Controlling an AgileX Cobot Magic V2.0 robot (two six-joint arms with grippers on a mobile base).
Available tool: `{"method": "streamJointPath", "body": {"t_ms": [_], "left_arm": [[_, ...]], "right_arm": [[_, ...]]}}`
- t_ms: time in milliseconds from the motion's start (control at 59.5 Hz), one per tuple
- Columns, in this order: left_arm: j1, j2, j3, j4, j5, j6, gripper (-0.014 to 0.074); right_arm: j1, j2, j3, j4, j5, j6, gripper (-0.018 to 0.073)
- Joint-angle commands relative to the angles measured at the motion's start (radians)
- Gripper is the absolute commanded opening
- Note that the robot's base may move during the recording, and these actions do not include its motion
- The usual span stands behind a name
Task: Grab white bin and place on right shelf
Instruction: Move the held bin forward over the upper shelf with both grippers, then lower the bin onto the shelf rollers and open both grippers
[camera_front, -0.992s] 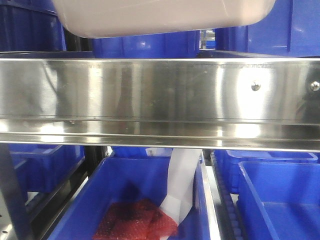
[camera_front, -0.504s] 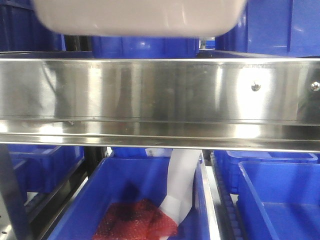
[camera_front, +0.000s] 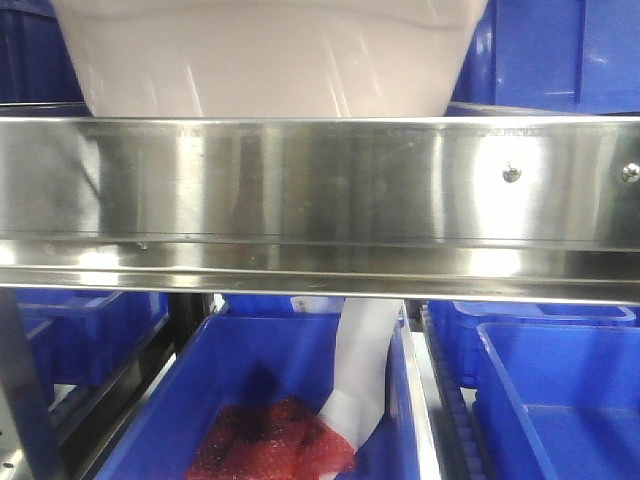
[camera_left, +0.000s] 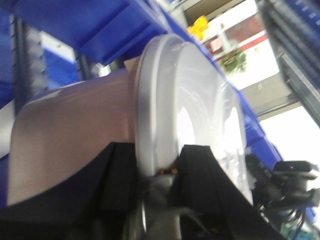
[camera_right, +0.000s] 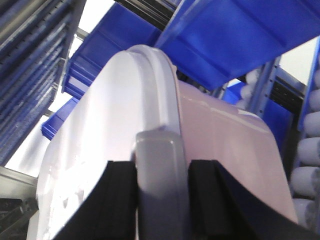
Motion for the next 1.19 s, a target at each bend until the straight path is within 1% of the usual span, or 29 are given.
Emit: {"method": "streamJointPath", "body": {"t_ms": [0,17,50,101,134,151,202,219,286,319,504,605,740,773,824,941,1059,1126,1177], "left_arm": [[-0.038,-0.036,-0.035,0.039,0.133,0.041,0.0022],[-0.038,-0.036,-0.035,0.047,0.137,0.041,0.0041],[-0.038,-0.036,-0.035,0.062,0.141,0.041,0.0111],[-0.038,-0.036,-0.035,0.077,0.145,0.043,0.0195],[-0.038,-0.036,-0.035,0.087,0.15,0.049,0.0256],[-0.038,-0.036,-0.035,0.091,0.152,0.051,0.0301],[-0.038,-0.036,-0.035,0.091,0.163,0.064,0.0402],[-0.038,-0.036,-0.035,0.091,0.166,0.066,0.044],[-0.038,-0.036,-0.037,0.093,0.172,0.066,0.0514],[-0.038,-0.036,-0.041,0.1,0.175,0.066,0.0531],[-0.038,-0.038,-0.087,0.17,0.189,0.066,0.0535],[-0.038,-0.038,-0.13,0.216,0.211,0.062,0.0535],[-0.038,-0.038,-0.188,0.306,0.24,0.045,0.0535],[-0.038,-0.038,-0.202,0.336,0.245,0.03,0.0535],[-0.038,-0.038,-0.225,0.401,0.254,0.011,0.0535],[-0.038,-0.038,-0.27,0.511,0.284,-0.024,0.0535],[-0.038,-0.038,-0.31,0.596,0.308,-0.058,0.0522],[-0.038,-0.038,-0.335,0.631,0.328,-0.081,0.05],[-0.038,-0.043,-0.353,0.642,0.354,-0.088,0.0473]], "right_arm": [[0.04,-0.051,-0.044,0.041,0.219,-0.041,0.0255],[0.04,-0.051,-0.044,0.041,0.219,-0.048,0.0288],[0.04,-0.051,-0.046,0.041,0.218,-0.072,0.0393],[0.04,-0.051,-0.05,0.039,0.217,-0.094,0.0504],[0.04,-0.051,-0.055,0.032,0.217,-0.109,0.0556],[0.04,-0.051,-0.056,0.029,0.216,-0.116,0.0588],[0.04,-0.051,-0.067,0.009,0.215,-0.12,0.0638],[0.04,-0.051,-0.071,0.0,0.213,-0.121,0.0638],[0.04,-0.051,-0.09,-0.057,0.207,-0.121,0.063],[0.04,-0.051,-0.1,-0.086,0.2,-0.121,0.063],[0.039,-0.055,-0.175,-0.278,0.132,-0.119,0.063],[0.036,-0.057,-0.201,-0.377,0.099,-0.099,0.063],[0.023,-0.058,-0.22,-0.482,0.081,-0.065,0.063],[0.018,-0.058,-0.225,-0.504,0.08,-0.058,0.063],[0.009,-0.059,-0.231,-0.542,0.08,-0.048,0.063],[-0.016,-0.071,-0.234,-0.589,0.074,-0.044,0.063],[-0.047,-0.094,-0.234,-0.61,0.068,-0.044,0.063],[-0.064,-0.109,-0.234,-0.619,0.071,-0.044,0.063],[-0.076,-0.125,-0.234,-0.626,0.084,-0.044,0.0628]]}}
